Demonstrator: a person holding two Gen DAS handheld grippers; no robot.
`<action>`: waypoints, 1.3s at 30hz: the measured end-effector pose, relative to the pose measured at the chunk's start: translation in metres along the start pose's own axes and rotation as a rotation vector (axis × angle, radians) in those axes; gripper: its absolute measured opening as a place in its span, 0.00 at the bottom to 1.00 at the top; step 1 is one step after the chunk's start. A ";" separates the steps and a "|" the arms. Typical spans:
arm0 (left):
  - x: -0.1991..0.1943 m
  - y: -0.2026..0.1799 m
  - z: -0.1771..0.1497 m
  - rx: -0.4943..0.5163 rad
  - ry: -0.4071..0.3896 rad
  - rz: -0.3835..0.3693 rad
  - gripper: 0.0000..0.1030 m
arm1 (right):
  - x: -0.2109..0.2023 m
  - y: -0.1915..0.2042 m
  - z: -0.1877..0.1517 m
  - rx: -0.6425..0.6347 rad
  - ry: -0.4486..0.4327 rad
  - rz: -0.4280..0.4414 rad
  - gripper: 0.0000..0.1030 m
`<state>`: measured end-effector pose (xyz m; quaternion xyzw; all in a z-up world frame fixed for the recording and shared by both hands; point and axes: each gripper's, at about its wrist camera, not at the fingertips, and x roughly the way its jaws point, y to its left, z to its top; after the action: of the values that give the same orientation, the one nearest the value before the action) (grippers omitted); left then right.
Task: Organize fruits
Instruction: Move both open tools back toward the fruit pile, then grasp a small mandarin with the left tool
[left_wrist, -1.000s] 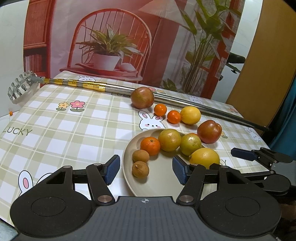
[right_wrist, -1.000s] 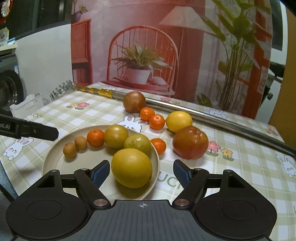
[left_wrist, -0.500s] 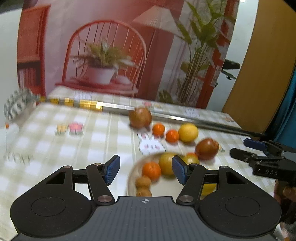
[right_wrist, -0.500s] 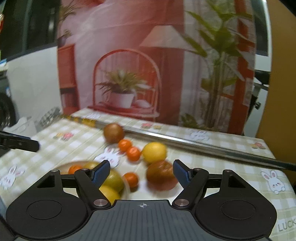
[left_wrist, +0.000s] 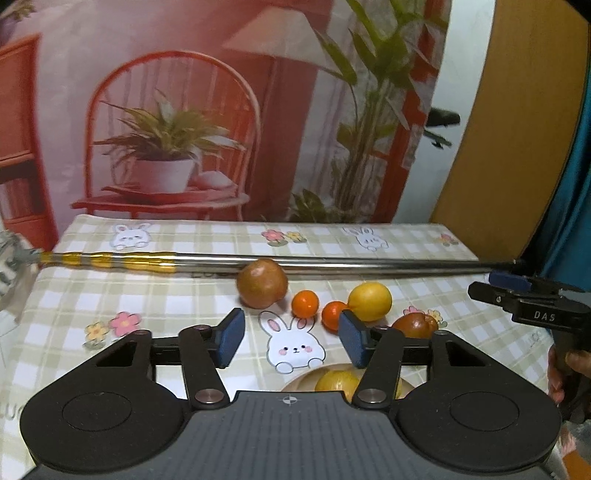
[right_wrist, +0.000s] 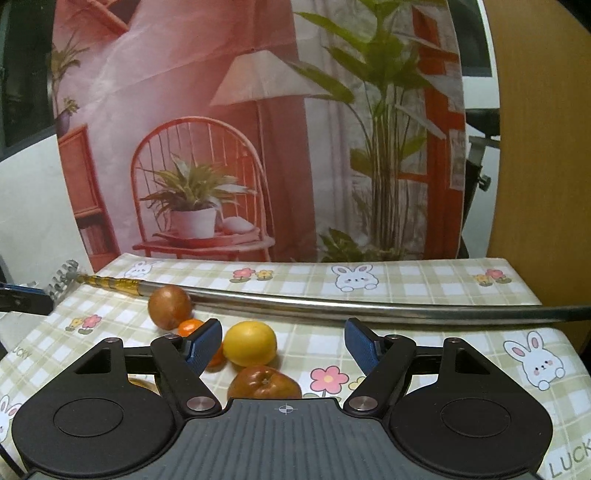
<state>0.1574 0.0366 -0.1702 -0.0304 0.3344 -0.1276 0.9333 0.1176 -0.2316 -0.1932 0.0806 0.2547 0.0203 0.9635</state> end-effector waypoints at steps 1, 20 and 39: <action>0.009 -0.002 0.001 0.008 0.010 -0.006 0.54 | 0.004 -0.001 -0.001 0.002 0.005 0.001 0.69; 0.159 -0.022 0.016 0.096 0.144 -0.048 0.21 | 0.034 -0.030 -0.013 0.085 0.046 0.027 0.69; 0.183 -0.023 0.013 0.192 0.156 -0.050 0.41 | 0.044 -0.039 -0.025 0.134 0.076 0.035 0.69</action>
<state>0.2972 -0.0330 -0.2700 0.0607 0.3915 -0.1840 0.8996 0.1439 -0.2632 -0.2423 0.1484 0.2906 0.0233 0.9450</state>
